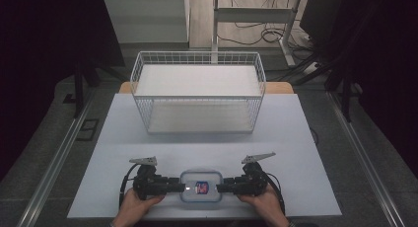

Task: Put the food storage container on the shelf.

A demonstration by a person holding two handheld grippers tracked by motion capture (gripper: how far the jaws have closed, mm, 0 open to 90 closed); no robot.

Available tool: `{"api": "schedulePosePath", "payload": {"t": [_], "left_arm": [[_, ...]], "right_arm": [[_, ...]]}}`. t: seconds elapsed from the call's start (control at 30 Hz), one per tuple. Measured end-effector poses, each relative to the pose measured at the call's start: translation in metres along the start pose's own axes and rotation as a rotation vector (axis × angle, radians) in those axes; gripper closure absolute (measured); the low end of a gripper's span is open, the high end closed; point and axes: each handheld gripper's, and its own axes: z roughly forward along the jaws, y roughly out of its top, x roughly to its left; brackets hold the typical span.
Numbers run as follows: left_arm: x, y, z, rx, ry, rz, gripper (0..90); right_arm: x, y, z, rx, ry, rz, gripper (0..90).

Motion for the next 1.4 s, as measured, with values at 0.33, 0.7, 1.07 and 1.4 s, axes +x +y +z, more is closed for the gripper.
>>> {"api": "schedulePosePath", "payload": {"t": [0.33,0.7,1.07,1.4], "left_arm": [[-0.002,0.012,-0.003,-0.052,0.009,-0.001,58.5],[-0.021,0.043,-0.020,-0.091,0.064,0.054,58.4],[-0.024,0.084,-0.033,-0.124,0.083,0.079,58.4],[-0.031,0.125,-0.049,-0.149,0.102,0.112,58.4]], "right_arm": [[0.000,0.008,-0.007,-0.073,0.004,0.007,59.1],[0.009,0.036,-0.021,-0.138,0.016,-0.042,58.9],[0.009,0.080,-0.034,-0.164,0.010,-0.078,58.7],[0.014,0.120,-0.048,-0.214,0.005,-0.102,58.5]]}}
